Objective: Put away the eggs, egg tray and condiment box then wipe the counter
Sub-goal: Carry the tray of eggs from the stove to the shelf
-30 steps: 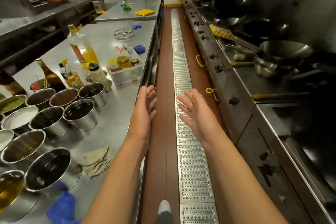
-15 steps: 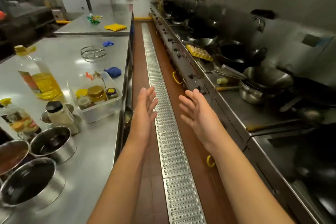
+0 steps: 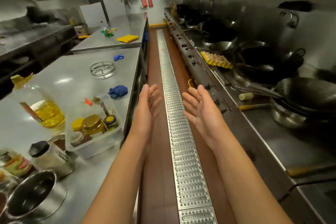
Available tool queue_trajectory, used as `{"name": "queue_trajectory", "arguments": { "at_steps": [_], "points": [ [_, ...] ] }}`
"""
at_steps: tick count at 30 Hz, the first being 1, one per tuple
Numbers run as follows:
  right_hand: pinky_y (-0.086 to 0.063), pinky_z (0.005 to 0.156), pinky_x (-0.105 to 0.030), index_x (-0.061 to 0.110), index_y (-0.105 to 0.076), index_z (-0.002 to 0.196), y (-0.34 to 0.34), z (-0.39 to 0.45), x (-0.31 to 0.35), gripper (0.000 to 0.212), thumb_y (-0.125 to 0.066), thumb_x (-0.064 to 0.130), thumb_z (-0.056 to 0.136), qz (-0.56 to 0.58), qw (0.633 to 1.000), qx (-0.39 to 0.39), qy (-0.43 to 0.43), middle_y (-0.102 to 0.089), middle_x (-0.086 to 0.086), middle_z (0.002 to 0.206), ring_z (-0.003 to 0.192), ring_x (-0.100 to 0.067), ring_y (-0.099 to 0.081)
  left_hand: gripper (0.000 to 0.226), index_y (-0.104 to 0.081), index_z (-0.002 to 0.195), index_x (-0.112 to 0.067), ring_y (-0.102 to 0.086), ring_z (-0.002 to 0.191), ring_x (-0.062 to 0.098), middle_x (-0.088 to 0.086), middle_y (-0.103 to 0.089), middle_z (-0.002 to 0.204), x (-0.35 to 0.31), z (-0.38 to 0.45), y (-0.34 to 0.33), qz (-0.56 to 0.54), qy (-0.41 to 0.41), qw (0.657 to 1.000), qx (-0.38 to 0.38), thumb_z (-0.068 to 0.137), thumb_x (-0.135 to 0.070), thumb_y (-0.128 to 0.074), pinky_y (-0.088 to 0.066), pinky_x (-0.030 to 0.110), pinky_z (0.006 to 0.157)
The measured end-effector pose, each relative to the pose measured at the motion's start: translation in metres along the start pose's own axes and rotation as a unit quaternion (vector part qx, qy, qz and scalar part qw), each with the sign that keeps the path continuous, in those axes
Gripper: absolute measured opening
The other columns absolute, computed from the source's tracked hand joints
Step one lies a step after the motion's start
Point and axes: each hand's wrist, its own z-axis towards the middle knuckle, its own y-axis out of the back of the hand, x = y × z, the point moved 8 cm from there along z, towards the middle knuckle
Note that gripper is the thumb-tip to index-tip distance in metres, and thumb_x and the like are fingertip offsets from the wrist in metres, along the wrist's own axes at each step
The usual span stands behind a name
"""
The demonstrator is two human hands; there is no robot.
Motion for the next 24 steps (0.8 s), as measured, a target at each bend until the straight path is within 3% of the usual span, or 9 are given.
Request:
{"name": "queue_trajectory", "arguments": {
  "at_steps": [2, 6, 12, 15, 19, 24],
  "points": [
    [-0.037, 0.113, -0.037, 0.024, -0.036, 0.152, 0.005, 0.033, 0.008, 0.061, -0.037, 0.055, 0.099, 0.004, 1.000, 0.018, -0.002, -0.050, 0.002, 0.148, 0.134, -0.011, -0.047, 0.054, -0.052, 0.139, -0.031, -0.053, 0.128, 0.006, -0.009, -0.055, 0.141, -0.003, 0.027, -0.008, 0.004, -0.002, 1.000, -0.016, 0.100, -0.060, -0.028, -0.039, 0.030, 0.105],
    [-0.037, 0.110, -0.037, 0.024, -0.037, 0.151, 0.016, 0.095, 0.013, 0.061, -0.036, 0.055, 0.099, 0.015, 0.999, 0.035, -0.007, -0.050, 0.001, 0.148, 0.136, -0.014, -0.045, 0.047, -0.056, 0.132, -0.034, -0.057, 0.121, 0.001, -0.015, -0.062, 0.130, 0.002, 0.071, -0.013, -0.004, -0.009, 0.998, -0.055, 0.101, -0.058, -0.031, -0.043, 0.022, 0.093],
    [-0.036, 0.108, -0.035, 0.022, -0.036, 0.150, 0.009, 0.166, -0.008, 0.058, -0.030, 0.053, 0.102, 0.016, 0.996, 0.063, -0.058, -0.048, 0.000, 0.150, 0.137, -0.015, -0.044, 0.054, -0.054, 0.140, -0.025, -0.052, 0.129, 0.008, -0.005, -0.057, 0.141, 0.023, 0.127, 0.009, -0.010, 0.016, 0.992, -0.121, 0.102, -0.054, -0.029, -0.036, 0.034, 0.112],
    [-0.037, 0.105, -0.033, 0.023, -0.037, 0.150, 0.009, 0.202, -0.024, 0.057, -0.030, 0.053, 0.102, 0.007, 0.995, 0.064, -0.075, -0.048, 0.001, 0.149, 0.135, -0.014, -0.045, 0.054, -0.054, 0.140, -0.026, -0.051, 0.129, 0.004, -0.007, -0.058, 0.140, 0.039, 0.165, 0.013, -0.005, 0.026, 0.993, -0.118, 0.102, -0.055, -0.029, -0.038, 0.029, 0.108],
    [-0.038, 0.105, -0.033, 0.024, -0.038, 0.149, 0.009, 0.260, -0.043, 0.057, -0.032, 0.054, 0.101, -0.012, 0.995, 0.049, -0.085, -0.050, 0.002, 0.147, 0.131, -0.012, -0.048, 0.054, -0.055, 0.139, -0.027, -0.055, 0.122, -0.003, -0.012, -0.061, 0.134, 0.064, 0.230, 0.021, -0.011, 0.033, 0.994, -0.103, 0.101, -0.056, -0.031, -0.041, 0.018, 0.091],
    [-0.038, 0.109, -0.035, 0.025, -0.040, 0.148, 0.000, 0.346, -0.039, 0.059, -0.037, 0.057, 0.098, -0.045, 0.996, 0.016, -0.078, -0.053, 0.004, 0.145, 0.132, -0.012, -0.048, 0.048, -0.058, 0.131, -0.032, -0.055, 0.124, 0.002, -0.013, -0.062, 0.130, 0.078, 0.333, 0.031, -0.030, 0.045, 0.996, -0.073, 0.101, -0.056, -0.029, -0.042, 0.021, 0.092]
  ]
}}
